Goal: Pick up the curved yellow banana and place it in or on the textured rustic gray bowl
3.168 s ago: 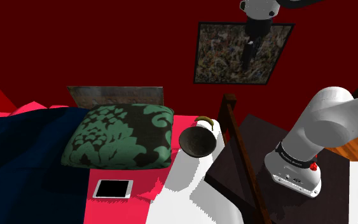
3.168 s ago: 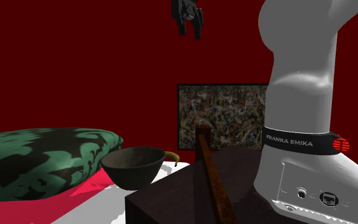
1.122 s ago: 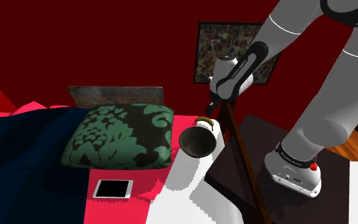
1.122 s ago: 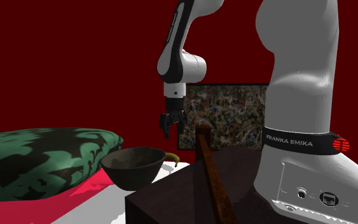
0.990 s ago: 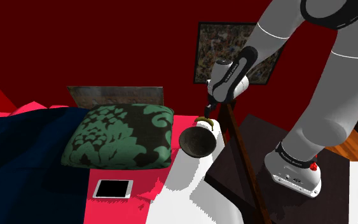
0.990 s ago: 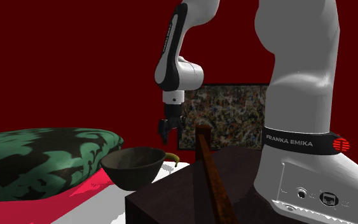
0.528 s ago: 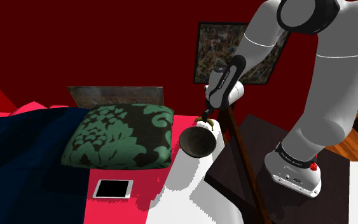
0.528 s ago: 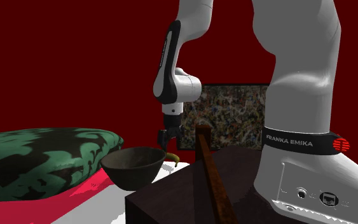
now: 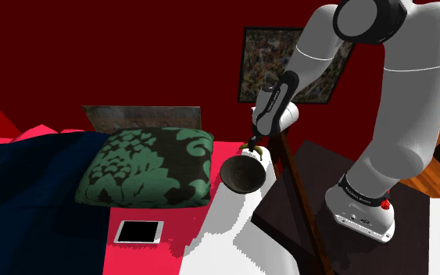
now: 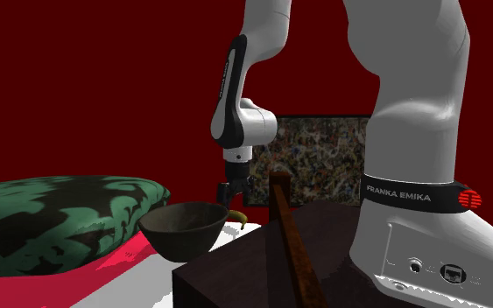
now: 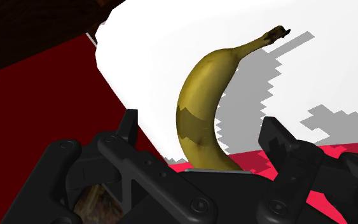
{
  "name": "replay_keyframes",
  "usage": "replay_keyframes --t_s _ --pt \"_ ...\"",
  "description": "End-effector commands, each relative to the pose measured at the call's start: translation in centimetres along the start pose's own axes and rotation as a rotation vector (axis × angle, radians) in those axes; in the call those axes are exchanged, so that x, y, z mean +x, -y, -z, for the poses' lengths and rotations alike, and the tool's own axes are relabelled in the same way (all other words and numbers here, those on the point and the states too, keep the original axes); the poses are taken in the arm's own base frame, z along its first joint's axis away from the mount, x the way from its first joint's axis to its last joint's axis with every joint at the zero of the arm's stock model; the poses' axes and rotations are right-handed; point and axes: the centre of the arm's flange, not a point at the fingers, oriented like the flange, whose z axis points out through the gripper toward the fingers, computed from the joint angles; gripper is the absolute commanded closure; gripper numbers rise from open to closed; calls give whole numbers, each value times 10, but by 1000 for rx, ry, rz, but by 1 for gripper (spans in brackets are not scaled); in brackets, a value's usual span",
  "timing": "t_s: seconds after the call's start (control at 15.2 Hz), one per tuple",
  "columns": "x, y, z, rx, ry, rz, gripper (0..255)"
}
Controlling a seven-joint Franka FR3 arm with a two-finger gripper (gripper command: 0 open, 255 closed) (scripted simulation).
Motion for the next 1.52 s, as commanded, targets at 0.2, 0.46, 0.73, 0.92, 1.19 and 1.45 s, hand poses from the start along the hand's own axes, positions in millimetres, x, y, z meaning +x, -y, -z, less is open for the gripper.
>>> replay_keyframes --t_s 0.2,0.46,0.73,0.92,1.19,1.45 --pt "0 0 0 0 0 0 255" --pt "0 0 0 0 0 0 255" --pt "0 0 5 0 0 0 255" --pt "1 -1 21 0 0 0 255" --pt "2 -1 42 0 0 0 255" --pt "3 -2 63 0 0 0 255"
